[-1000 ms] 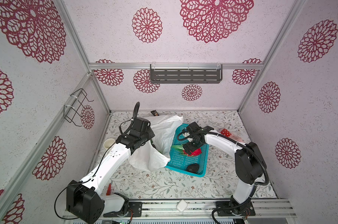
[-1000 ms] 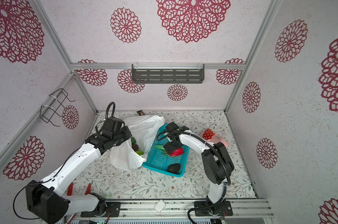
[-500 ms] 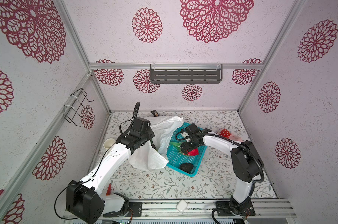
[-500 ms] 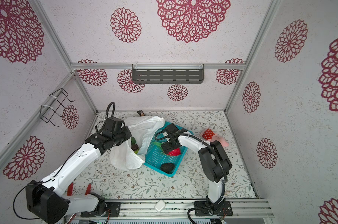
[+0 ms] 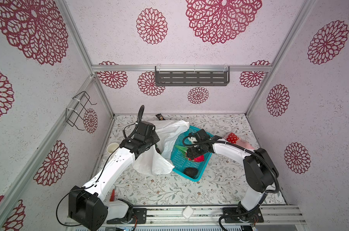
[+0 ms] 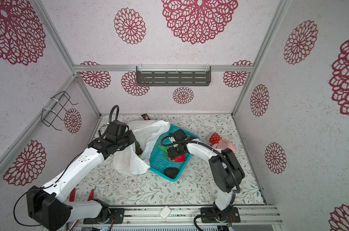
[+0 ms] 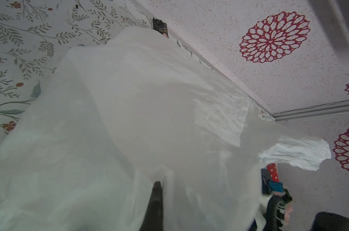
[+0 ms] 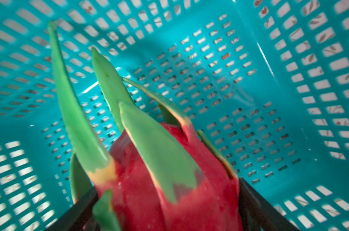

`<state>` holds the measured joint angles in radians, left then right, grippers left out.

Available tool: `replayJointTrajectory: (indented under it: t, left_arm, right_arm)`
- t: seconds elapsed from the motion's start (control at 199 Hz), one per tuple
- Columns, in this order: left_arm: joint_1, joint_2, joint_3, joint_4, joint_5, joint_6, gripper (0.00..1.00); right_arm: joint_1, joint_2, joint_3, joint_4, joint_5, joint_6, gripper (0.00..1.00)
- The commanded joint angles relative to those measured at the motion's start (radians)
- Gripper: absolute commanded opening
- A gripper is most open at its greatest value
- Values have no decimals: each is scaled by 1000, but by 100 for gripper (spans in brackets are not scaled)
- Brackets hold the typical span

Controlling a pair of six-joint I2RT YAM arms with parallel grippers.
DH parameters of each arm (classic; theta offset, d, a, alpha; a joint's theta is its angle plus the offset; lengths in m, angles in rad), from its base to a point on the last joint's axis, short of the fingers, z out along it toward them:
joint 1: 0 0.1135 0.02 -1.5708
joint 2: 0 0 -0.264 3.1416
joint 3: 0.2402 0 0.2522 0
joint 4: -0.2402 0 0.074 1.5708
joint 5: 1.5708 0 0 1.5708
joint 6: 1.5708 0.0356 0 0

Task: Place the fruits into the plastic bag
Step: Pick up the fruit from the bin.

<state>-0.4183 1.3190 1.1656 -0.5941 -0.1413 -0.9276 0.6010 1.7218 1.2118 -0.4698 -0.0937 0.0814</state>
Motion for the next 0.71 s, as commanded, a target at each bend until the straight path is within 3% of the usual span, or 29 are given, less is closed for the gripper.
replayJointTrajectory:
  t: [0.0, 0.282, 0.504, 0.7]
  left_arm:
    - [-3, -9, 16, 4, -9, -4, 0]
    - [-4, -9, 20, 3, -10, -2, 0]
    - [-5, -4, 21, 8, -8, -1, 0]
    - [-5, -18, 11, 11, -10, -6, 0]
  right_arm:
    - [-18, -135, 31, 18, -46, 34, 52]
    - [-32, -242, 46, -47, -49, 15, 52]
    - [-22, -292, 77, 8, -191, 47, 53]
    - [28, -238, 150, 73, -245, 80, 55]
